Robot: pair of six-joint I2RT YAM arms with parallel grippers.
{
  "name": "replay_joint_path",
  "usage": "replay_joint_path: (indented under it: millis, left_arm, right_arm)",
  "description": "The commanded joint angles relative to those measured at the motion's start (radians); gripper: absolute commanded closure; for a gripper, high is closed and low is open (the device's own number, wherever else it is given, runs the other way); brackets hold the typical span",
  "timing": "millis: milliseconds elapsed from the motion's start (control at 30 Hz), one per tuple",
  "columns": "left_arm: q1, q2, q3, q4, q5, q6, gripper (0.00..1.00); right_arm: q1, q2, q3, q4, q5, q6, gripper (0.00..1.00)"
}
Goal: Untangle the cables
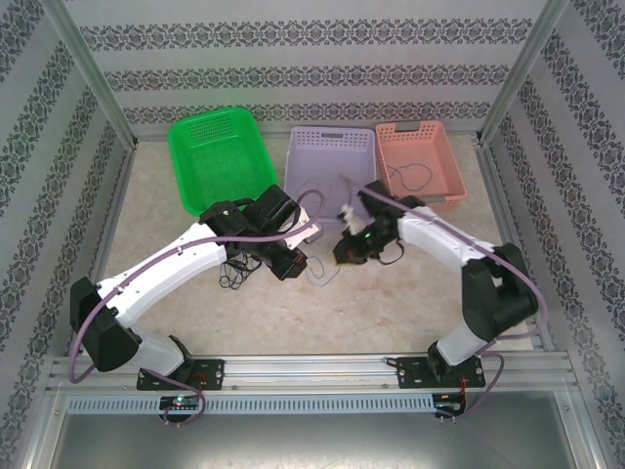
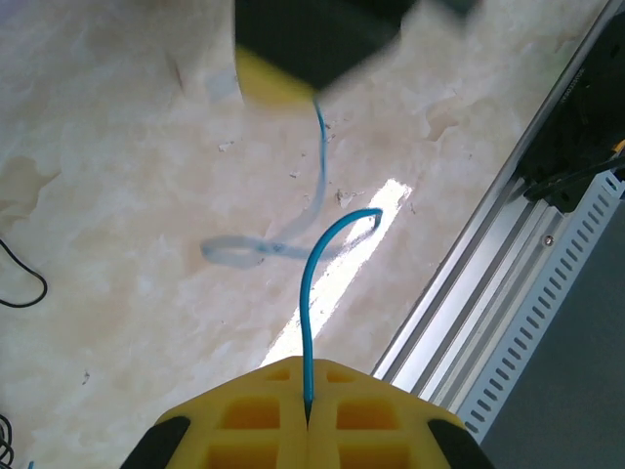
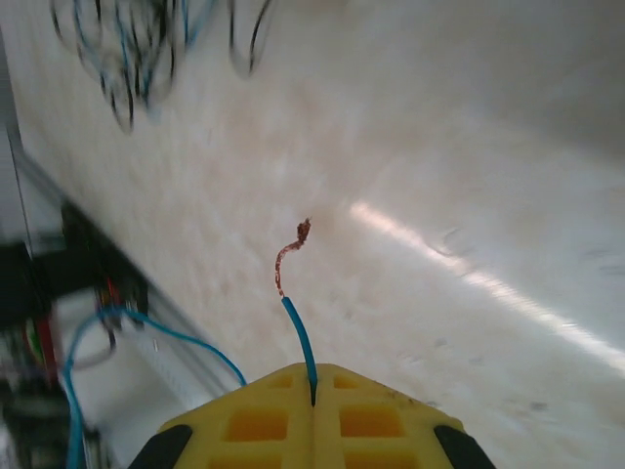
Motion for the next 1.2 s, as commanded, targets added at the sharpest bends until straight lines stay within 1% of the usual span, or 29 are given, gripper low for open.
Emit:
replay_joint_path:
  millis: [0,67,200,267,400,567,633,733,867,967,1033,1167]
  left_arm:
    - [-0.029,-0.028,-0.028,-0.01,0.016,-0.007,1.0]
    - [-0.04,-0.025,-0.042,0.01,0.018,-0.017,1.0]
    - [-0.073,0.007,-0.042,0.048,0.012,-0.047,1.0]
    - [-0.091,0.025,-0.043,0.067,0.003,-0.062,1.0]
    - [-0.126,0.062,-0.061,0.133,-0.029,-0.109,1.0]
    - [-0.192,0.105,-0.058,0.218,-0.062,-0.158,1.0]
    - [-0.228,0.118,-0.053,0.24,-0.084,-0.171,1.0]
    - [-0.256,0.127,-0.045,0.253,-0.139,-0.188,1.0]
    - [-0.259,0.101,-0.016,0.267,-0.244,-0.229,1.0]
    - [-0.259,0.077,0.016,0.269,-0.308,-0.23,1.0]
    - [-0.259,0.066,0.03,0.273,-0.316,-0.218,1.0]
    - [-0.258,0.069,0.045,0.272,-0.307,-0.197,1.0]
  right_arm:
    - [-0.132,-0.118,0.068,0.041,0.108,0.118,1.0]
    - [-0.195,-0.136,0.132,0.041,0.128,0.141,1.0]
    - [-0.283,-0.127,0.29,0.051,0.184,0.19,1.0]
    - [-0.317,-0.112,0.381,0.058,0.204,0.217,1.0]
    - [-0.365,-0.083,0.507,0.155,0.196,0.308,1.0]
    - [-0.368,-0.065,0.587,0.283,0.22,0.427,1.0]
    - [-0.369,-0.063,0.604,0.314,0.234,0.463,1.0]
    - [-0.364,-0.047,0.642,0.325,0.214,0.475,1.0]
    - [-0.329,-0.047,0.673,0.3,0.173,0.42,1.0]
    - [-0.281,-0.087,0.665,0.269,0.189,0.347,1.0]
    - [-0.256,-0.123,0.65,0.25,0.215,0.304,1.0]
    - [-0.25,-0.188,0.602,0.251,0.289,0.291,1.0]
